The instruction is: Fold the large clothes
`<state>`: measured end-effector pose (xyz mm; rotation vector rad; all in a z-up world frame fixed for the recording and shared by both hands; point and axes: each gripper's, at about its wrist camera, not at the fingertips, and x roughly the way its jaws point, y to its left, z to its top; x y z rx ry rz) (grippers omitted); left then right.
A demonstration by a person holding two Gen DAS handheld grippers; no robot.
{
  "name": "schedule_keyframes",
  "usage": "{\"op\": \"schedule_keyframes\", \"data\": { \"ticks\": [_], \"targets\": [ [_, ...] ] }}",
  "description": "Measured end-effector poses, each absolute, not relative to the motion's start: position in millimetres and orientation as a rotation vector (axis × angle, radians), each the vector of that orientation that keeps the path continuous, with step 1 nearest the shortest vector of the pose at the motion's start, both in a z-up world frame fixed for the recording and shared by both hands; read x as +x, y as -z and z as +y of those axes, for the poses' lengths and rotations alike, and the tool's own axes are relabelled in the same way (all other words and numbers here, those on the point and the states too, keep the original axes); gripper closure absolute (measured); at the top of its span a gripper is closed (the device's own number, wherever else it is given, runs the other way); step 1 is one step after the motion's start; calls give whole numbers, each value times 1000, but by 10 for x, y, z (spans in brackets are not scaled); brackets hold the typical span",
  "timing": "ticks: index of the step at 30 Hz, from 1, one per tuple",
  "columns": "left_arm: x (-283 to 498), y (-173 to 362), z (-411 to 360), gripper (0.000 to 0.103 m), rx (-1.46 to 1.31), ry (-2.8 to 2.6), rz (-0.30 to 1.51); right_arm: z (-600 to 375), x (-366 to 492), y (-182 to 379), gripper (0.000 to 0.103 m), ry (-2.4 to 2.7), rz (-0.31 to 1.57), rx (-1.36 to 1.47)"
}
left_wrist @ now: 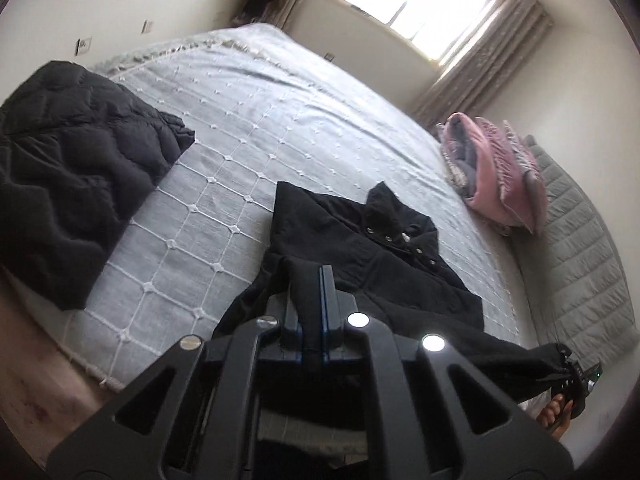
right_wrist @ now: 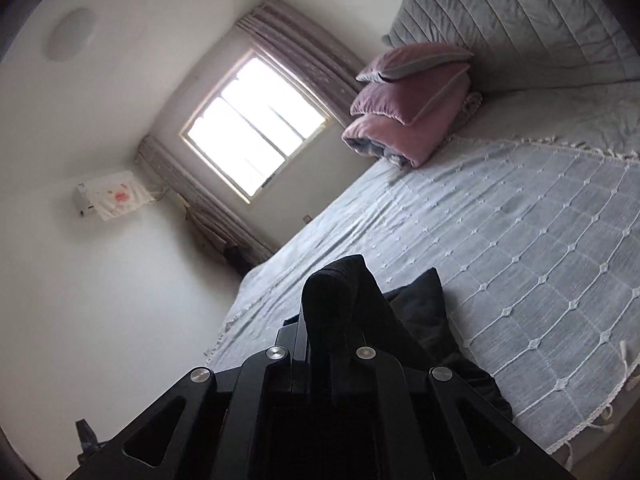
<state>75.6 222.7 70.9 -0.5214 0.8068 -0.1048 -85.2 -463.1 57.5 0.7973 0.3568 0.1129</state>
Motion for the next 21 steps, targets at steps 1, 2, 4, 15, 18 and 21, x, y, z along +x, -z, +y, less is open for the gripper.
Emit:
{"op": "schedule_keyframes", "data": {
  "ticks": [1, 2, 4, 15, 18, 21],
  "targets": [
    [855, -699, 2172, 95, -512, 95, 814, -4657, -745, -493, 98, -100, 377, 805],
    [1026, -702, 2106, 95, -492, 80, 824, -4681, -590, -417, 98, -82, 405, 816],
    [1239, -781, 2009, 95, -471, 69, 828, -4704, -294, -325, 98, -80, 438, 835],
    [2823, 116, 1711, 86, -370, 89, 1100, -4842, 1306, 417, 67, 64, 756, 832],
    [2828, 121, 1866, 83, -422, 178, 1090, -4945, 1430, 704, 54, 88, 846, 841],
    [2758, 70, 1991, 70, -461, 250, 1059, -5178, 1237, 561, 28, 85, 708, 834]
  ]
}}
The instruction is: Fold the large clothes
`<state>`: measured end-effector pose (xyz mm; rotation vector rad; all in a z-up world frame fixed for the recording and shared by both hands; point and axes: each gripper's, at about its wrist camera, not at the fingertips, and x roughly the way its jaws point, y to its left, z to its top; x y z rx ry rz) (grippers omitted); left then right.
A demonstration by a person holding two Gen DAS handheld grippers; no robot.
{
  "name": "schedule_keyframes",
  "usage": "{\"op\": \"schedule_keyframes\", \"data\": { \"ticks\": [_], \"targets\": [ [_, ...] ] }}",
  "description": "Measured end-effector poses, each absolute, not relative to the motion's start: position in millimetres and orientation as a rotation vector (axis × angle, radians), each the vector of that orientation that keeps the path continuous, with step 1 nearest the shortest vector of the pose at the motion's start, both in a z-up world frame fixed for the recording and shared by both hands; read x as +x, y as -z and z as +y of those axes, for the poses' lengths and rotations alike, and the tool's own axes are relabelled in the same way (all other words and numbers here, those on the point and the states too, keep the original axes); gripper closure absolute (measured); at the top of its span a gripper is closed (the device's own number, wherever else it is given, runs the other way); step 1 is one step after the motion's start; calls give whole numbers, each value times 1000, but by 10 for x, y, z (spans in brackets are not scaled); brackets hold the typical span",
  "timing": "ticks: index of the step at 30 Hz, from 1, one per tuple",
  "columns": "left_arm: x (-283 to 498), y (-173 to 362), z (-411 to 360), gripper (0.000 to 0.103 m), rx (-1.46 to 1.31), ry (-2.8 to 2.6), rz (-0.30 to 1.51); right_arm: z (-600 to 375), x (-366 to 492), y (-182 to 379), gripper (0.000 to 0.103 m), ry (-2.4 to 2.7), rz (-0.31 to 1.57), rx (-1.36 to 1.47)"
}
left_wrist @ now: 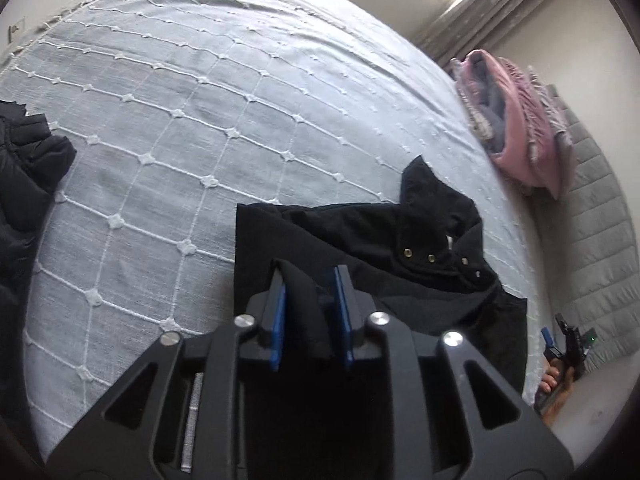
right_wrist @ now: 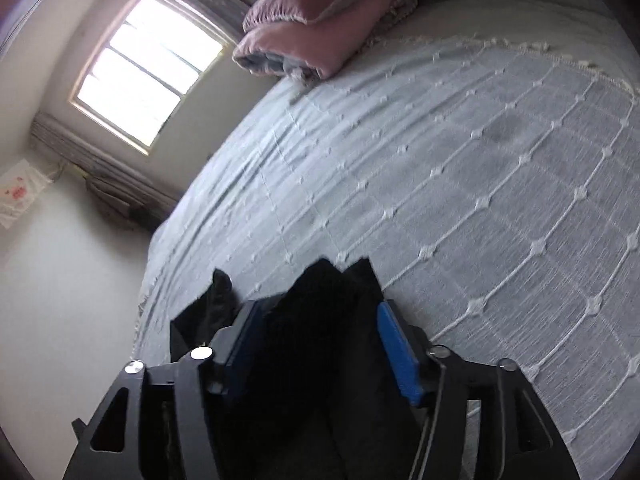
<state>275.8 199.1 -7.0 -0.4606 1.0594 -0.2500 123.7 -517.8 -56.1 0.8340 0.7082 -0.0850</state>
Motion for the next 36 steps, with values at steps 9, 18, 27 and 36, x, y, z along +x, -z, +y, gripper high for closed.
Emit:
{"op": "schedule_keyframes", "data": {
  "ticks": [9, 18, 27, 36],
  "targets": [
    [2791, 175, 2448, 25, -667, 160, 1015, -4852, 1373, 743, 28, 40, 795, 490],
    [2622, 373, 1840, 30, -346, 244, 1020, -4435, 1586, 839, 69, 11, 869, 334],
    [2515, 101, 1607, 96, -112, 96, 937, -4307, 1343, 385, 98, 55, 712, 209],
    [3020, -764, 1570, 96, -205, 11, 770, -4354, 1677, -300, 98, 51, 590, 228]
  ]
}}
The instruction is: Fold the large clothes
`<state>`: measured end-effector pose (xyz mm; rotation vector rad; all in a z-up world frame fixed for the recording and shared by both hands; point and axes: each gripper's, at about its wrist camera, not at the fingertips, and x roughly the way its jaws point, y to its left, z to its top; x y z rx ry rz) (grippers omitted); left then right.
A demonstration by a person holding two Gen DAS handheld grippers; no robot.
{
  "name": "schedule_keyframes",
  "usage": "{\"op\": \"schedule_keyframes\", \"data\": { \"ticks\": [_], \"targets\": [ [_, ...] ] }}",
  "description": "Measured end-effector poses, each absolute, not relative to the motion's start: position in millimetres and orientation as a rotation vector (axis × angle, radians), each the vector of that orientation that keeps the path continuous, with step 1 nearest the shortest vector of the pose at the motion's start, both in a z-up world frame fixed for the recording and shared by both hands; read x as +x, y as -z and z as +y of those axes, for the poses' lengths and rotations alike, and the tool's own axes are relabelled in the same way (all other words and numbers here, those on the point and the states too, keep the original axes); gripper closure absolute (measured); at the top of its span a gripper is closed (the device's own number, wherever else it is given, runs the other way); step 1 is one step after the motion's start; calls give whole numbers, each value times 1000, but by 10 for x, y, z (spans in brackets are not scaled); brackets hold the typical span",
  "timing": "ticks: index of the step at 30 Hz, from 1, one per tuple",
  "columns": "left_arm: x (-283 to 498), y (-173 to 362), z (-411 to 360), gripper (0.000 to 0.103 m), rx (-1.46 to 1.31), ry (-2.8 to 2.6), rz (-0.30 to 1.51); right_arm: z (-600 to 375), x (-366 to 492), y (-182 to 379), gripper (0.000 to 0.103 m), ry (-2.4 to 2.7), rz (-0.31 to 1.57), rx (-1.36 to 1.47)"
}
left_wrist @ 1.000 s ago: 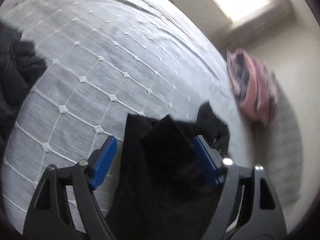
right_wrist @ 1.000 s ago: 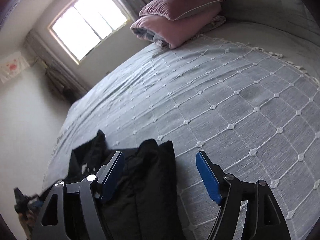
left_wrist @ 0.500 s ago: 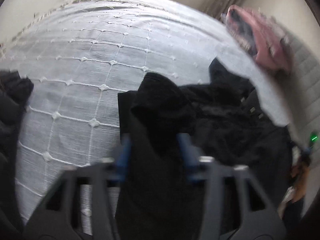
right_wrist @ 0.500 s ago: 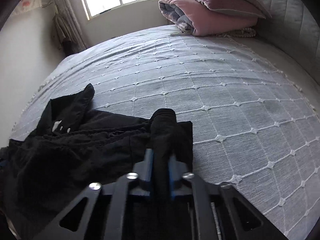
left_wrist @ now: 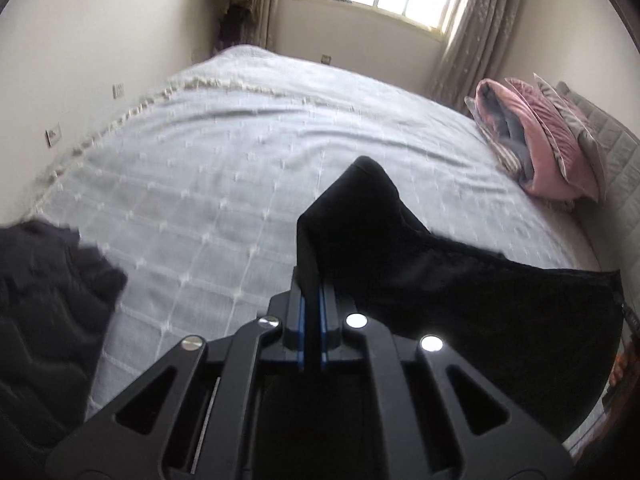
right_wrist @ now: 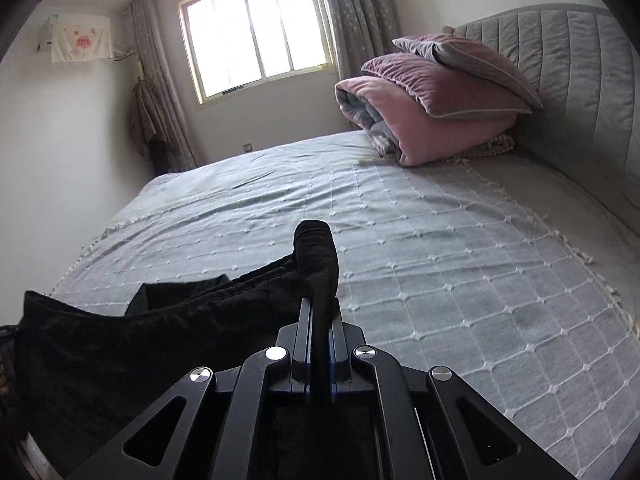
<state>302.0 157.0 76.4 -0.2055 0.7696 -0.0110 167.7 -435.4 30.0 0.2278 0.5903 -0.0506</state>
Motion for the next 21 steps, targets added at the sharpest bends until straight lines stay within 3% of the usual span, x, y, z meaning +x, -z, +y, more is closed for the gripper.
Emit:
{"op": "schedule_keyframes", "data": {
  "ticks": [3, 6, 14, 18, 21],
  "targets": [
    [3532, -798, 1432, 96, -149, -46, 753, -4451, 2068, -469, 98, 88, 573, 255],
    [4134, -441, 1243, 96, -84, -118, 815, -4529, 2589, -472, 98, 139, 589, 274],
    [4710, 864, 1240, 96, -63, -239, 1003, -4644, 3664, 742, 98, 253, 823, 433],
    [4675, 806, 1252, 97, -64, -253, 962, -4678, 3709, 1272, 98, 266, 895, 439],
    [4678, 532, 1286, 98, -64, -272, 888, -4730, 3576, 1187, 99, 260, 828, 475]
  ]
}}
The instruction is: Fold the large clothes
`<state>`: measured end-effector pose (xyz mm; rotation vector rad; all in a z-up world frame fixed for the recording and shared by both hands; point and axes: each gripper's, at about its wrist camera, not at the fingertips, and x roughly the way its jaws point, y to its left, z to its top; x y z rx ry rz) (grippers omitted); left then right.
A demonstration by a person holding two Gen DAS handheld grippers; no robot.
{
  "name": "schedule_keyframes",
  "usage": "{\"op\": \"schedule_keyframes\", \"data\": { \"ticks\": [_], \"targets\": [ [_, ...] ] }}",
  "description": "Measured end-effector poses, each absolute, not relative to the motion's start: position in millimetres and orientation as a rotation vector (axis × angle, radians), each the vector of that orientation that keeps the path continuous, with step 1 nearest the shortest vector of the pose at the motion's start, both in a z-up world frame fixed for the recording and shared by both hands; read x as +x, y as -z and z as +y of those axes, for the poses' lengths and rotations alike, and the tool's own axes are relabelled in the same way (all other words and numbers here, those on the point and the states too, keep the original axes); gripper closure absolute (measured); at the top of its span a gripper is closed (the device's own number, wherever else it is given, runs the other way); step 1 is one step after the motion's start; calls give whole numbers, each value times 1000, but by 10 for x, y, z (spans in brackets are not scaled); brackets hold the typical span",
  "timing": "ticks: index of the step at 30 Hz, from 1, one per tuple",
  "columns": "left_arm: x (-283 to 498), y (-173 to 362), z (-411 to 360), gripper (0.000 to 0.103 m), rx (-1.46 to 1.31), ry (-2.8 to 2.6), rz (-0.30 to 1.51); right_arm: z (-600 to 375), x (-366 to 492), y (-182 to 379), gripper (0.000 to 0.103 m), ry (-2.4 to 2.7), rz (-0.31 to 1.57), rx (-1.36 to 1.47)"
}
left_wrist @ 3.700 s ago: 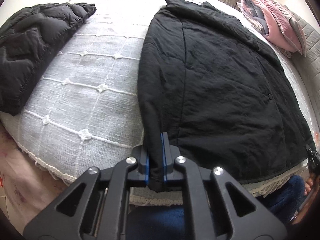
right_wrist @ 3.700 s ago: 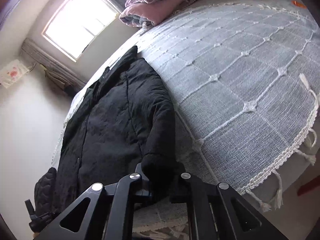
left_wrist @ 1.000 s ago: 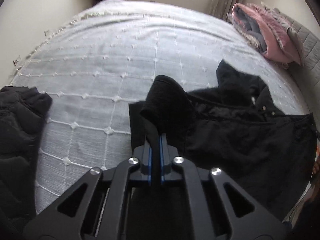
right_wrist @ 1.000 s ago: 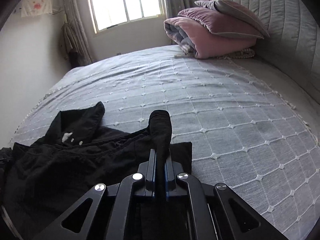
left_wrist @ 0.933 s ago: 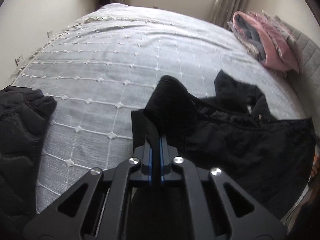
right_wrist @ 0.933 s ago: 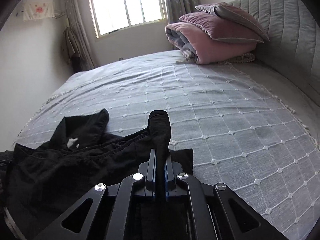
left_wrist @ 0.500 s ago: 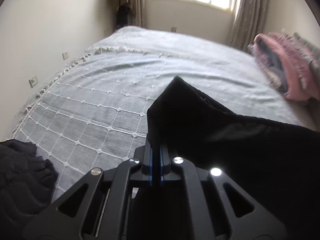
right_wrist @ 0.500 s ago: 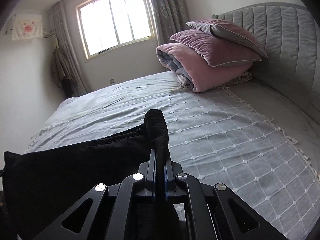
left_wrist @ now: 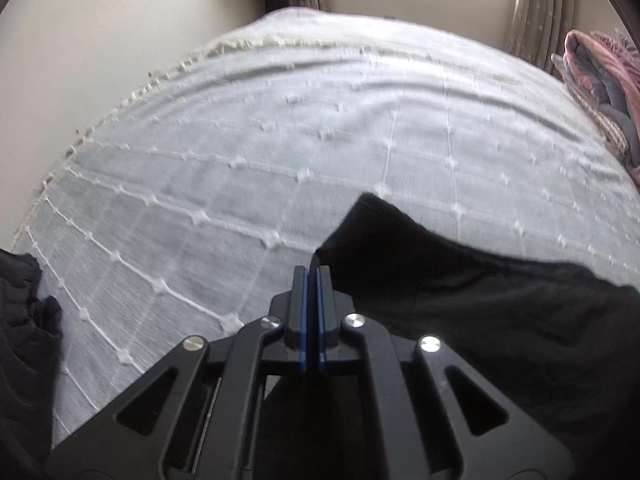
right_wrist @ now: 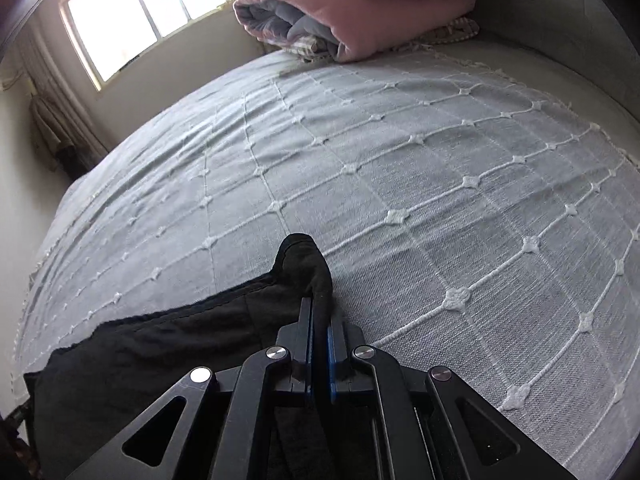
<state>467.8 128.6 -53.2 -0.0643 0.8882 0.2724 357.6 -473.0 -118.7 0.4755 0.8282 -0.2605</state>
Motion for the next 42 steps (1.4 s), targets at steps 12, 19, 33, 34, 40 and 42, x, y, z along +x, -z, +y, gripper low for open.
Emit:
{"op": "schedule_keyframes", "data": {
  "ticks": [12, 19, 33, 34, 40, 42],
  "targets": [
    [4692, 1018, 1142, 98, -22, -356, 908, -4601, 3678, 1358, 98, 328, 859, 376],
    [4639, 836, 1323, 92, -121, -316, 949, -4645, 3744, 1413, 86, 353, 908, 373],
    [2742, 111, 1456, 68, -319, -247, 938, -4647, 1774, 707, 32, 246, 777, 678],
    [2609, 156, 1392, 68, -317, -225, 942, -4559, 1688, 706, 32, 220, 794, 650],
    [2197, 465, 1439, 68, -360, -245, 997, -4364, 980, 830, 34, 209, 785, 610],
    [2117, 494, 1500, 70, -386, -259, 982, -4386, 856, 920, 52, 203, 779, 596]
  ]
}}
